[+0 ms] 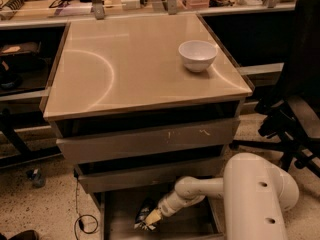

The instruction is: Place blue chip bag into bottom drawer

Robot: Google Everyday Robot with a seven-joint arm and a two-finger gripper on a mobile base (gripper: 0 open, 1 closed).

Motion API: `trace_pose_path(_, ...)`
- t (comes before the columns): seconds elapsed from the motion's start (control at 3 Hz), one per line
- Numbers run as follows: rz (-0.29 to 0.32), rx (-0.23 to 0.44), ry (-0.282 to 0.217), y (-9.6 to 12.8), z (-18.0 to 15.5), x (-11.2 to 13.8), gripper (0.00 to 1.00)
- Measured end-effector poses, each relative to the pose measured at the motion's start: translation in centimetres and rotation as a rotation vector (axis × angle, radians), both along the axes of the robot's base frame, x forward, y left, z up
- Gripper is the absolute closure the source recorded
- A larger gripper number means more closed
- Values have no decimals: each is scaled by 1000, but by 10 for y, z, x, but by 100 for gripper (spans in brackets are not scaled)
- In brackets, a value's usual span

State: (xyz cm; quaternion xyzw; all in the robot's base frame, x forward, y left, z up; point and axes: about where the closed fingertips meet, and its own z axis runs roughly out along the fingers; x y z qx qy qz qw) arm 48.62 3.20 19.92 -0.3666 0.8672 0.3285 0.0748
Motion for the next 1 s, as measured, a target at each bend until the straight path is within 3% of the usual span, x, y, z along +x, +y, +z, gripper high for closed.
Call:
trace_pose_path(0.67,-30,29,-13,3,-12,7,100)
trace_pose_path(1.0,-30,29,-13,3,-12,7,81)
